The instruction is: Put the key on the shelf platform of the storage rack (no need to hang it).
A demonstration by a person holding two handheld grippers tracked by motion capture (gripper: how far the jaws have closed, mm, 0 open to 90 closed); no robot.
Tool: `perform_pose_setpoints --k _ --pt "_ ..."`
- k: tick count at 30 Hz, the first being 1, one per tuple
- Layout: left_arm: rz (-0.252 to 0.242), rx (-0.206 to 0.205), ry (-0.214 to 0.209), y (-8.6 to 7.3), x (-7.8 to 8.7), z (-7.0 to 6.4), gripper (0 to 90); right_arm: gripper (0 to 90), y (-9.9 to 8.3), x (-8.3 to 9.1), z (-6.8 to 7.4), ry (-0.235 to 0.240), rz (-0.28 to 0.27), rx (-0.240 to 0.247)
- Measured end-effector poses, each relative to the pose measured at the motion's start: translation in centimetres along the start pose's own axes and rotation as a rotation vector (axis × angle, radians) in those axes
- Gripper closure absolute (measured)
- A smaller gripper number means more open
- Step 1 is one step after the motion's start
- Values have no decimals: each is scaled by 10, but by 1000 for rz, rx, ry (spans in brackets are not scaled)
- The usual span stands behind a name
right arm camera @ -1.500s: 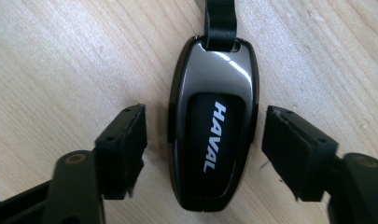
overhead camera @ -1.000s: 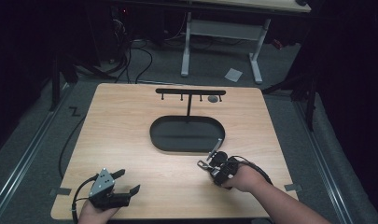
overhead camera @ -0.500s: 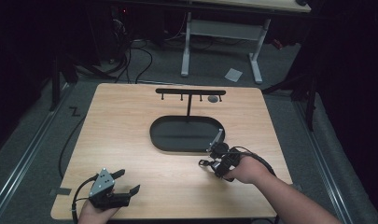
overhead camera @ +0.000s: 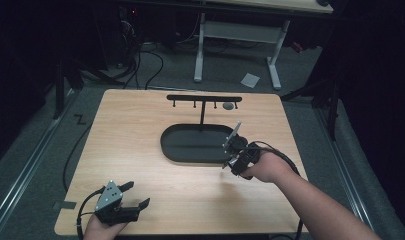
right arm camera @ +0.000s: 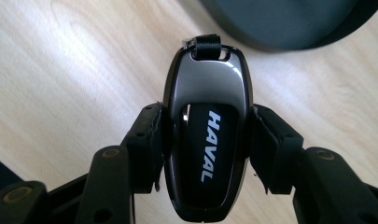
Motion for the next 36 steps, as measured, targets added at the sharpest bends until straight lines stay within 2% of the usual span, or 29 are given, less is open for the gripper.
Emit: perform_pose_setpoints --k 7,19,20,21,22,27,28,35,36 --pt "-2 1 2 0 1 0 186 489 27 6 -4 -5 -19 8" --pt "-10 11 2 0 4 2 186 489 73 -4 -14 -12 -33 -8" --pt "-7 12 -1 -1 5 2 186 489 76 -5 -14 -13 -29 -21" --pt "-8 12 -1 -1 5 2 186 489 80 -6 -16 -13 -37 -11" --pt "-11 12 1 -1 5 3 186 489 82 -7 -16 -11 -35 -25" --pt "-11 16 -6 -1 4 2 186 489 96 -13 -21 -14 -41 -24" --pt "-6 17 -12 -2 4 2 186 489 98 -14 -21 -15 -34 -43" --pt "9 3 -23 -3 1 -2 186 489 114 -23 -23 -24 -47 -32" --pt "13 0 -25 -3 1 -2 186 489 116 -23 -21 -23 -39 -57"
Point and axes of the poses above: each handheld gripper's, and its own axes: x roughly backward along the jaws, y roughly out of its top, z roughly to its left, the point moved 8 cm from there along -x, roughly forward along the jaws, and after that the axes turned 6 degrees about -y, right-handed, at the moved point
